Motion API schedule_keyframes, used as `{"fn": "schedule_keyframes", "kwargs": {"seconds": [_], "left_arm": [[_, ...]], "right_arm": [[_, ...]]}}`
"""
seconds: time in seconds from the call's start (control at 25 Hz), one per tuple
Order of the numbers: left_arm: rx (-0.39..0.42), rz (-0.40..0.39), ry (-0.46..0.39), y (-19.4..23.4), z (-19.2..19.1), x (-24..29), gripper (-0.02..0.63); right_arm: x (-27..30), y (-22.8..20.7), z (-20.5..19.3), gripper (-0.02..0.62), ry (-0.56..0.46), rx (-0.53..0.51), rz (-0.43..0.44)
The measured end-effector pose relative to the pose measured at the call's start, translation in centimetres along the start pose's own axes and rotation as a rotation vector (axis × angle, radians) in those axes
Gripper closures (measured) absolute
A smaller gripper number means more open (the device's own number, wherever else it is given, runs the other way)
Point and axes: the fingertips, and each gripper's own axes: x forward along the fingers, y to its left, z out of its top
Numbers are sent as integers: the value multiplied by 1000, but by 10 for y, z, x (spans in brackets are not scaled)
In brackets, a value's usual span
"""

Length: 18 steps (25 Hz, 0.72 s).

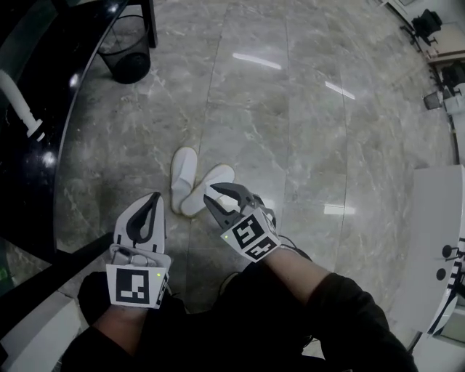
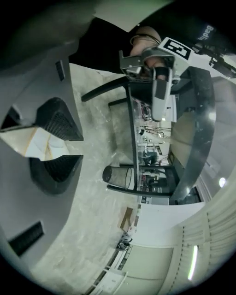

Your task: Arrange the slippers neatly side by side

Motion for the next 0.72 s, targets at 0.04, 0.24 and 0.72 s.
{"fn": "schedule_keyframes", "kwargs": {"seconds": [0.04, 0.24, 0.72], "left_arm": [[-8, 5, -9, 1, 1, 0, 606], [-14, 27, -18, 9, -6, -3, 606], [-17, 63, -25, 18, -8, -24, 604]], "right_arm": [[8, 2, -11, 525, 26, -22, 30], [47, -1, -65, 494, 152, -148, 138], [118, -15, -154, 494, 400, -542, 279]]}}
